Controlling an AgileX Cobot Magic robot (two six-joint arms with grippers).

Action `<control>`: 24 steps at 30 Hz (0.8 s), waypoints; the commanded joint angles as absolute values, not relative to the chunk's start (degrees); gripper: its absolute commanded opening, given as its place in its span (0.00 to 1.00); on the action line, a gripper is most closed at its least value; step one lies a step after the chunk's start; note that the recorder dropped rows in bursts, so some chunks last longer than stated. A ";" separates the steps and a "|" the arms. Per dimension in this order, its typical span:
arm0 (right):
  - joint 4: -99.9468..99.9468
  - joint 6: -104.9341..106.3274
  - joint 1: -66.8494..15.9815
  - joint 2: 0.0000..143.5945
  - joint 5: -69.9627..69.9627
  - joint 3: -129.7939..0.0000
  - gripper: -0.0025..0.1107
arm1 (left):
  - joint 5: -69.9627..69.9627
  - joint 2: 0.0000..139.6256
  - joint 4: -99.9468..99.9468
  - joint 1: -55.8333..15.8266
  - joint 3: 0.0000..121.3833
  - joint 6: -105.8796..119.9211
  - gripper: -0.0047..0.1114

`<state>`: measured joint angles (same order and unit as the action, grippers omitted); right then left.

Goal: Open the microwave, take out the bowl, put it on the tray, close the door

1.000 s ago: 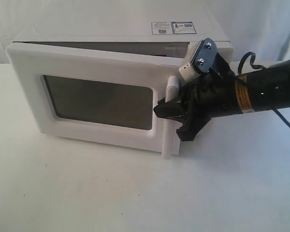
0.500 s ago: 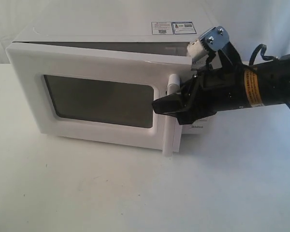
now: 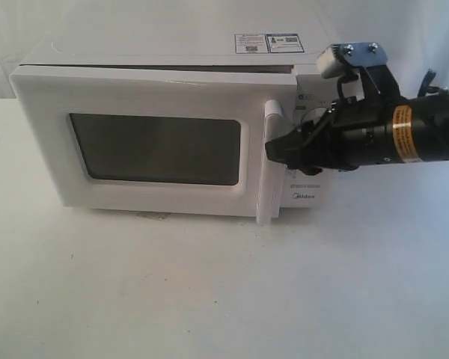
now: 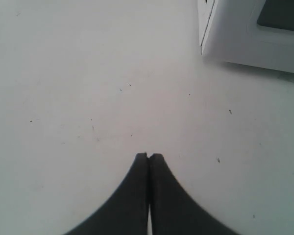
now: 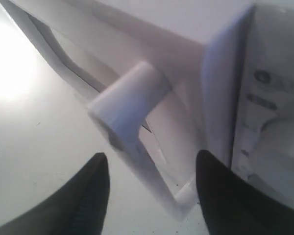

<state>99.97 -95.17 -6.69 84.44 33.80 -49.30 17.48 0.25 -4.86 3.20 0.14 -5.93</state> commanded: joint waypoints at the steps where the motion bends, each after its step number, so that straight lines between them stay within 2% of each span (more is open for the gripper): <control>1: 99.95 -95.95 -4.15 82.47 33.71 -45.11 0.46 | 17.54 0.00 -5.13 3.26 0.00 -6.24 0.04; 4: 99.95 -95.95 -2.80 81.04 32.94 -43.07 0.46 | 17.54 0.00 -5.13 3.26 0.00 -6.24 0.04; 6: 99.95 -95.95 -2.79 80.52 32.17 -42.83 0.40 | 17.54 0.00 -5.13 3.26 0.00 -6.24 0.04; 11: 99.95 -94.31 -3.54 80.77 30.86 -42.94 0.02 | 17.54 0.00 -5.13 3.26 0.00 -6.24 0.04; 14: 98.62 -92.48 -3.59 81.35 30.10 -44.15 0.02 | 17.54 0.00 -5.13 3.26 0.00 -6.24 0.04; 21: 97.50 -88.68 -9.56 87.67 30.95 -52.99 0.02 | 17.54 0.00 -5.13 3.26 0.00 -6.24 0.04; 24: 99.95 -88.68 -10.24 87.49 47.95 -52.97 0.02 | 17.54 0.00 -5.13 3.26 0.00 -6.24 0.04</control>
